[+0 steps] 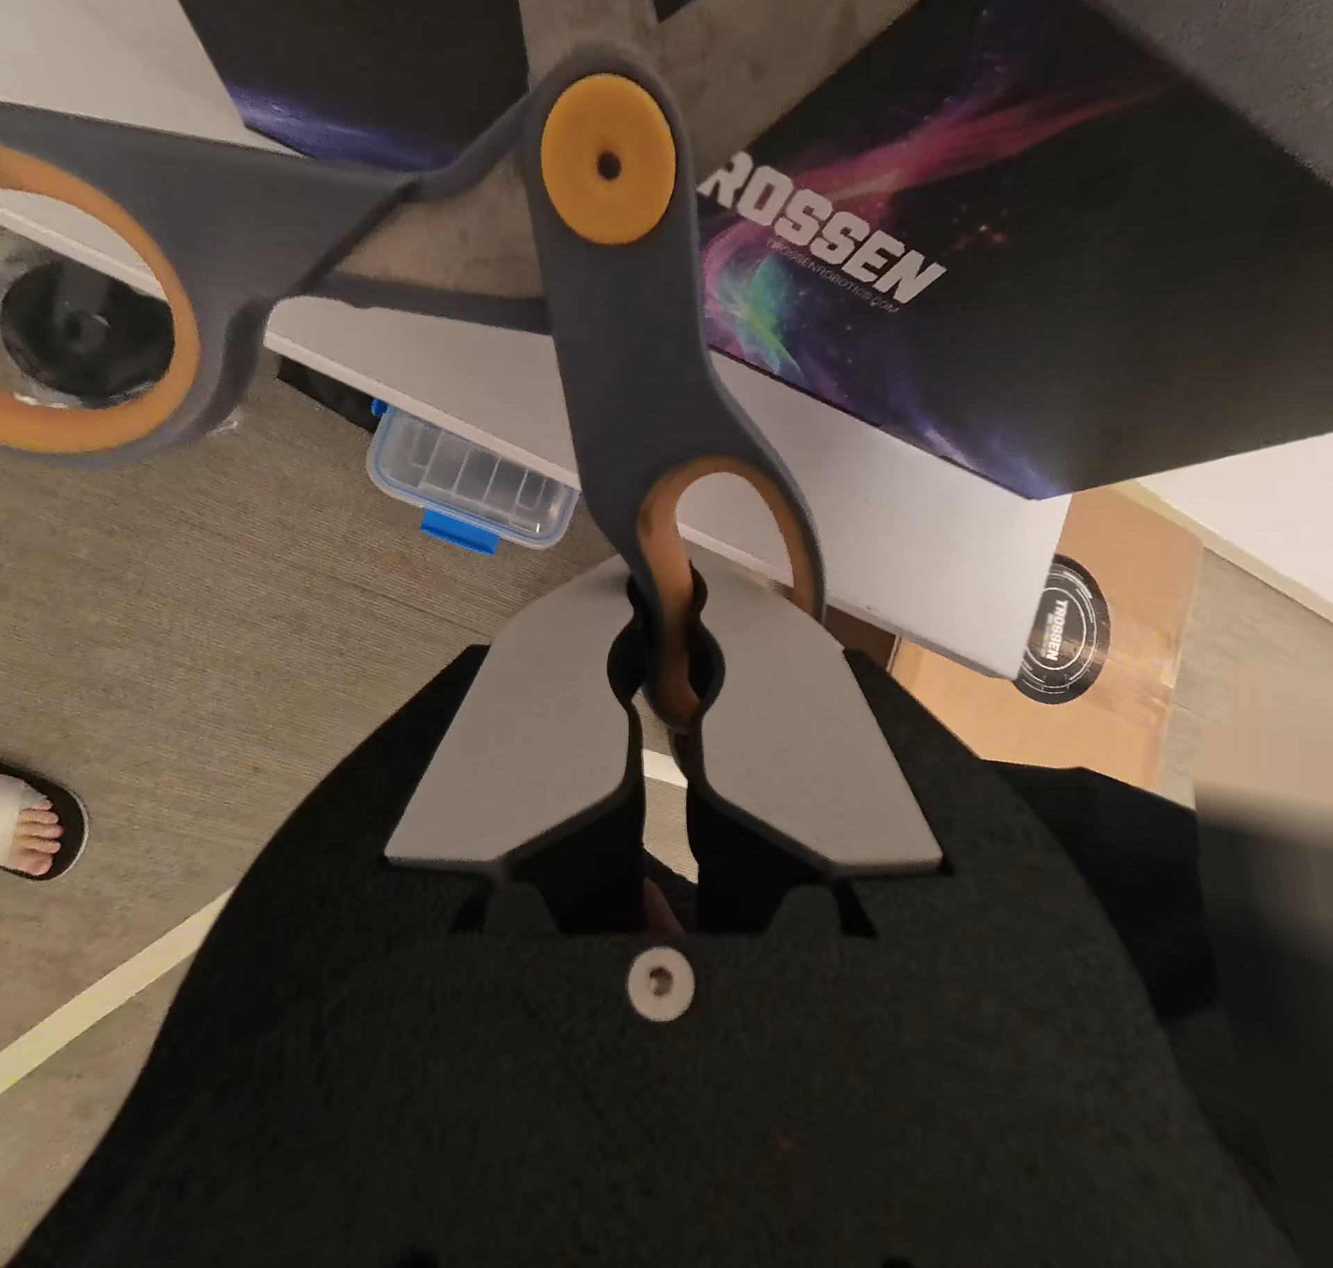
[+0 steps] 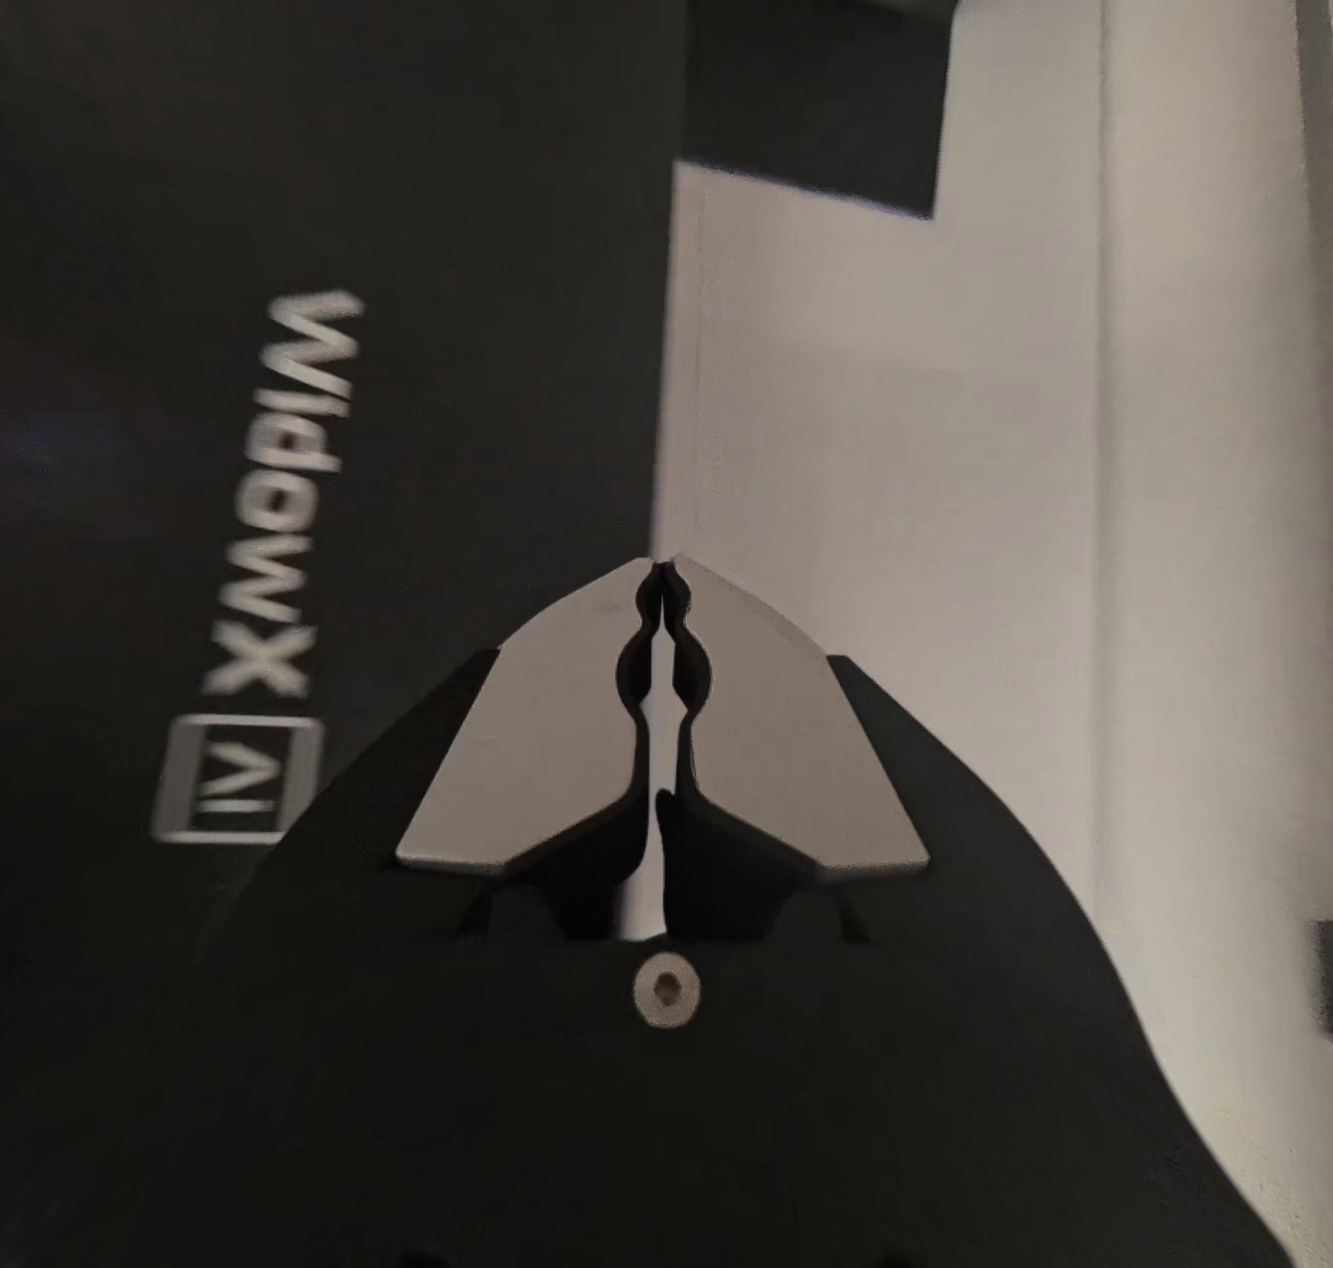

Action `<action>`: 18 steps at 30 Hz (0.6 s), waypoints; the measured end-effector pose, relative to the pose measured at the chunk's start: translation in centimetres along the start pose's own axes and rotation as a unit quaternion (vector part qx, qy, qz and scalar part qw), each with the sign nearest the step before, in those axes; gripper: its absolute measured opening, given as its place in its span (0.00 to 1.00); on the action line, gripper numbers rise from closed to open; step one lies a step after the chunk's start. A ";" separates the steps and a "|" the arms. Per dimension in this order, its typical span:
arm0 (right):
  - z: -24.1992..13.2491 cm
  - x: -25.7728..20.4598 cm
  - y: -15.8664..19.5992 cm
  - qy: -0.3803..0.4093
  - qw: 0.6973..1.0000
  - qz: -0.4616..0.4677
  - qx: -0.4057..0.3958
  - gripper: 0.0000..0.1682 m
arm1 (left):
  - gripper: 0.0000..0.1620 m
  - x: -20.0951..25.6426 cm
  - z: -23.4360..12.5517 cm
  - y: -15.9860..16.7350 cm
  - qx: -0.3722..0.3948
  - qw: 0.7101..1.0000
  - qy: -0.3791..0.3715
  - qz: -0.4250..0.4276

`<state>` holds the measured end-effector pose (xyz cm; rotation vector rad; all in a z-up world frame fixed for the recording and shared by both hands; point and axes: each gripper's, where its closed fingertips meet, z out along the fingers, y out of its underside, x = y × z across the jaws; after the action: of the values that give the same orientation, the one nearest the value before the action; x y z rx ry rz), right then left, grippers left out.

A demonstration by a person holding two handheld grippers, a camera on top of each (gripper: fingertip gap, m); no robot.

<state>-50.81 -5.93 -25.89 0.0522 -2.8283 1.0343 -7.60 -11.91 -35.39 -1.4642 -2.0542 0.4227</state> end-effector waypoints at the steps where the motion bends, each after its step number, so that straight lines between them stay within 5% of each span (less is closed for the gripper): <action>1: 1.3 1.3 0.4 0.000 1.000 -0.030 -0.008 0.00 | 0.04 0.3 0.3 -0.1 -0.002 1.000 -0.006 0.000; 9: 9.1 1.8 5.4 -0.132 0.967 -0.191 -0.103 0.00 | 0.04 0.0 1.0 -0.7 -0.015 0.998 -0.052 -0.020; 18: 10.6 0.7 5.9 -0.137 0.968 -0.172 -0.119 0.00 | 0.04 -0.1 1.7 -0.8 -0.019 0.998 -0.048 -0.032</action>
<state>-53.09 -8.25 -37.61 0.6853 -3.0058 0.6523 -9.20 -12.18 -36.29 -1.4214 -2.1882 0.4389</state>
